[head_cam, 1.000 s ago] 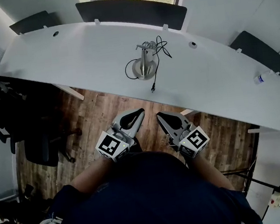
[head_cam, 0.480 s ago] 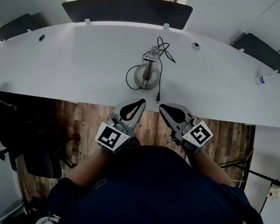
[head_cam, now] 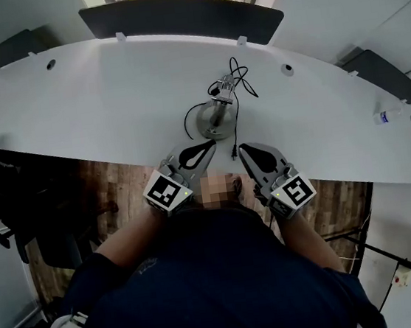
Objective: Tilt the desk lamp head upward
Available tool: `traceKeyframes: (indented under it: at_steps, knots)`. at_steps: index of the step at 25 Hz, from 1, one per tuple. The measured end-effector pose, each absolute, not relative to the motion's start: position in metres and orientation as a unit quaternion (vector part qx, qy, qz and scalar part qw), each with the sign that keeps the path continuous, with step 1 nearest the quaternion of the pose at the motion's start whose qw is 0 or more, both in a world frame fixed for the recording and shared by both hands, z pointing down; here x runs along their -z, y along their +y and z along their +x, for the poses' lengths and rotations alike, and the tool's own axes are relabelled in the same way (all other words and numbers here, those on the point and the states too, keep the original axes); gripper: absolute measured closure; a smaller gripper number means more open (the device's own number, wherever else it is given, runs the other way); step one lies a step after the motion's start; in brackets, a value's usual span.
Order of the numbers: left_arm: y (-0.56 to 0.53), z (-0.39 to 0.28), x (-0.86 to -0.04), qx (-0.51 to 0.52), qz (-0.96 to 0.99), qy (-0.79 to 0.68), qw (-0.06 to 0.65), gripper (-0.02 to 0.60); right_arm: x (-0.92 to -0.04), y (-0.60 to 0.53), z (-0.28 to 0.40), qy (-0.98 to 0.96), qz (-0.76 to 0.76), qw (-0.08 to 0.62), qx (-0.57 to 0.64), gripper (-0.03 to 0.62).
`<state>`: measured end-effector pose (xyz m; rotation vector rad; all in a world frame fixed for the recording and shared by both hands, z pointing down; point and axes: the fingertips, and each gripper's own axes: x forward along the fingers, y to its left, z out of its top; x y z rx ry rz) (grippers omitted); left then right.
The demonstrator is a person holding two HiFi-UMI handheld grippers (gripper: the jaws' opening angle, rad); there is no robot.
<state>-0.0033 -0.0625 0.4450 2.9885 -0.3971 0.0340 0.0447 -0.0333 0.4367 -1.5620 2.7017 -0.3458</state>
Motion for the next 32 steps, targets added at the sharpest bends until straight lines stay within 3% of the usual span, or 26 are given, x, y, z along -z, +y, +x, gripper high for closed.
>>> traceKeyframes:
  at_steps: [28, 32]
  knots:
    - [-0.145, 0.056, -0.526, -0.099, 0.969, -0.218, 0.065, 0.572, -0.498, -0.135, 0.116, 0.886, -0.436, -0.111, 0.111, 0.582]
    - [-0.149, 0.057, -0.533, -0.111, 0.969, -0.213, 0.062, 0.524, -0.507, -0.146, 0.117, 0.887, -0.430, -0.128, 0.106, 0.580]
